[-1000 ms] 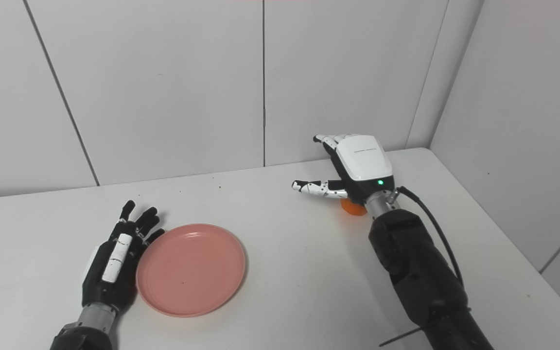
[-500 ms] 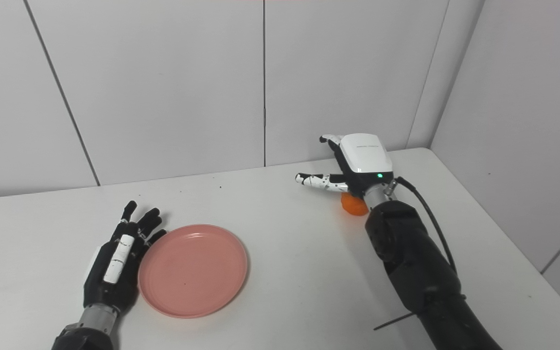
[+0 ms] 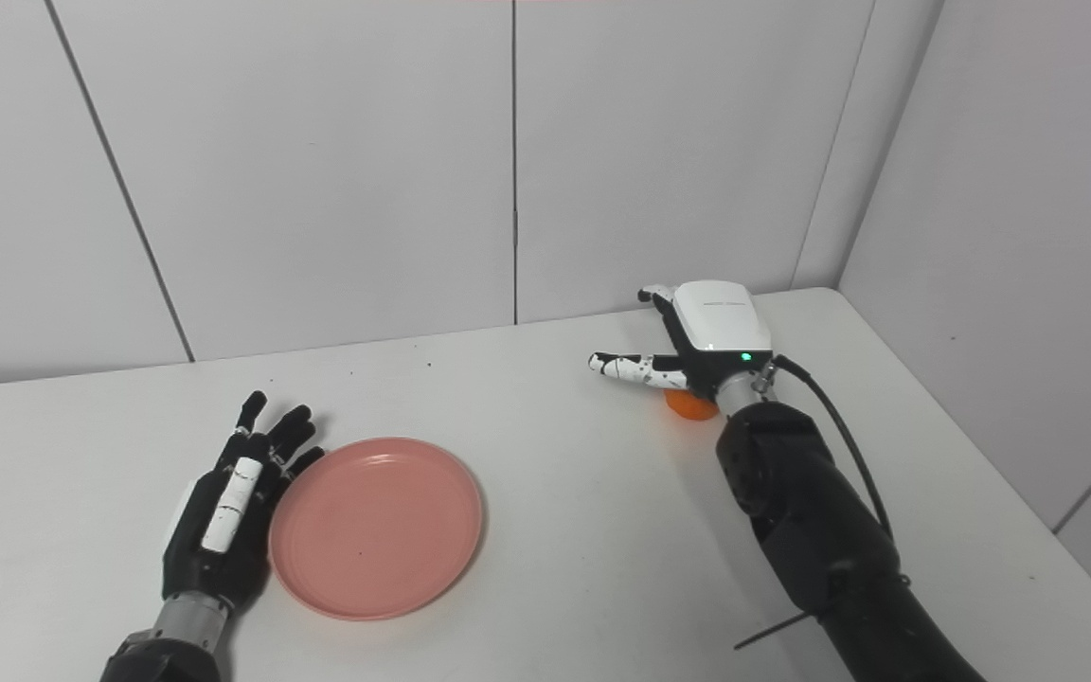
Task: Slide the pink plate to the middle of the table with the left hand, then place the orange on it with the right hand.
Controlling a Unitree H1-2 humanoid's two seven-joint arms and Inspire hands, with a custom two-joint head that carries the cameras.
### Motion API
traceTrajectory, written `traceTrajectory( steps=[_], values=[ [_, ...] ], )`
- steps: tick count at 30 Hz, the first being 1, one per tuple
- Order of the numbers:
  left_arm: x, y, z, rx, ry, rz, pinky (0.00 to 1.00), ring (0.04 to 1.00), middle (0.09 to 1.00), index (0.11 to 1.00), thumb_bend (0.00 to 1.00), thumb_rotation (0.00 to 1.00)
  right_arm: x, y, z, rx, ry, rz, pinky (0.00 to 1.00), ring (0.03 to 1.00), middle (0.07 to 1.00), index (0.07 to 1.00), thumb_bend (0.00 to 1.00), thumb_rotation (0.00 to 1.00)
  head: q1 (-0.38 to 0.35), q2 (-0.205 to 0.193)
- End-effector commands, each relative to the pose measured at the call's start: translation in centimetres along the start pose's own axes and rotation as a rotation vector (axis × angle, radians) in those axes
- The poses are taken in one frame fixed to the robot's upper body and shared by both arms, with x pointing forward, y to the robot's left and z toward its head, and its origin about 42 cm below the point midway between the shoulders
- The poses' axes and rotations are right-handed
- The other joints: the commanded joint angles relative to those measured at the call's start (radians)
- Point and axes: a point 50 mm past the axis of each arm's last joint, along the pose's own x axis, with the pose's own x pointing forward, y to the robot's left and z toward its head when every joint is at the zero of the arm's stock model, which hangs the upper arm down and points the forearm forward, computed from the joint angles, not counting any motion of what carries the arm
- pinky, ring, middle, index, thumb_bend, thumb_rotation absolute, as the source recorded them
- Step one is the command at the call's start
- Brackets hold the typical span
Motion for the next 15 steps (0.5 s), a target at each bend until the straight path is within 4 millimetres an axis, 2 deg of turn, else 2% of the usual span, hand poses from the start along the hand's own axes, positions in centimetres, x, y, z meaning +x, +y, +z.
traceTrajectory(
  steps=[1, 15],
  values=[
    [-1.8, 0.5, -2.8, -0.037, 0.131, 0.037, 0.84, 0.904, 0.857, 0.999, 0.84, 0.57, 0.8, -2.2, -1.1, -0.026, 0.026, -0.071, 0.81, 0.780, 0.791, 0.788, 0.84, 0.99, 0.001, 0.000],
    [-2.1, 0.6, -2.6, -0.040, 0.135, 0.037, 0.84, 0.906, 0.859, 0.998, 0.84, 0.56, -0.7, -1.2, -2.6, -0.014, 0.072, -0.041, 0.83, 0.787, 0.791, 0.796, 0.82, 0.98, 0.001, 0.013]
  ],
)
